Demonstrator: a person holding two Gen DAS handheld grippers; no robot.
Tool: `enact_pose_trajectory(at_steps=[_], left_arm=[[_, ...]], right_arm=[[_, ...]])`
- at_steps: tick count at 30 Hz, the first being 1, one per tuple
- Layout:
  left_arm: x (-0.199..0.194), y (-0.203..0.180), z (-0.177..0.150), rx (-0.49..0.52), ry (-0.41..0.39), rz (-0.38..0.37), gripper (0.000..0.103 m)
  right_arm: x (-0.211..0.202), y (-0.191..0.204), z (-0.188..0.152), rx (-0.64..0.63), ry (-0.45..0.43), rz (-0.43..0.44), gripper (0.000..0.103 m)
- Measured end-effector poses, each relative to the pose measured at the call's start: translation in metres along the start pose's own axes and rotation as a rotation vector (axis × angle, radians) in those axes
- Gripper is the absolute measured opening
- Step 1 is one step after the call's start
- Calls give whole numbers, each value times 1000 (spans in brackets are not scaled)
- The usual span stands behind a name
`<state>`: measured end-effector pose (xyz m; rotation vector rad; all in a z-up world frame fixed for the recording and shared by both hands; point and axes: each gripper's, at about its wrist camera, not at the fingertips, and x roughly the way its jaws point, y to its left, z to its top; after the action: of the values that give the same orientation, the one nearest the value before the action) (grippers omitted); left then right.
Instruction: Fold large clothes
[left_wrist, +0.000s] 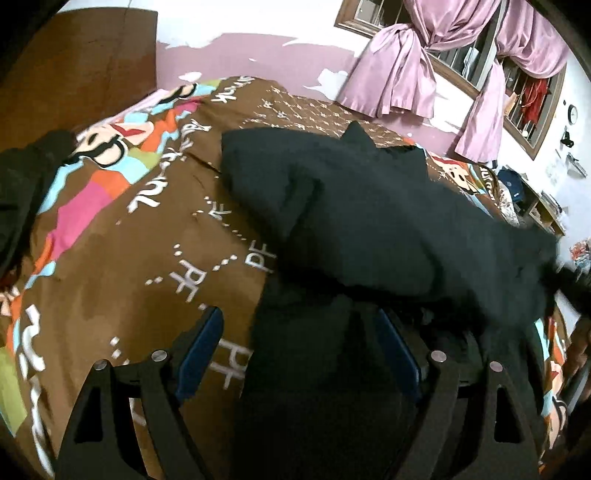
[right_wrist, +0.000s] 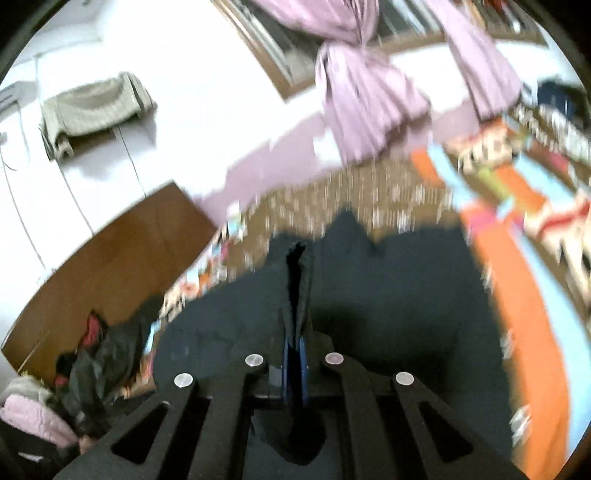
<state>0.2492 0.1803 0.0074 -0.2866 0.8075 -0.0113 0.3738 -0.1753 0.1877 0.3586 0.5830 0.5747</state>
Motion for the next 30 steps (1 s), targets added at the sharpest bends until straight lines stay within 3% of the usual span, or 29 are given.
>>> enact_pose_trajectory(at_steps=[7,12,16,21,26,30], left_arm=[[34,-4,18,41,70,27,79],[57,-11,40,69,72,51,79],[65,-3,52,37,50,114,77],[53,-6,54,114,-27,151,33],[35,6,53,95,-112,175,28],[42,21,46,68,-70,192,26]], right_arm=[[-24,6,73,-96,-181,-89,4],[-23,-15,69,-56,-206,-149,4],[-10,-42,58,7,-158,-186,4],[3,-65,41,57,-99,-211,4],[31,-75,19,19,19,-274,4],[77,-103,-27,-17,208,-379,4]])
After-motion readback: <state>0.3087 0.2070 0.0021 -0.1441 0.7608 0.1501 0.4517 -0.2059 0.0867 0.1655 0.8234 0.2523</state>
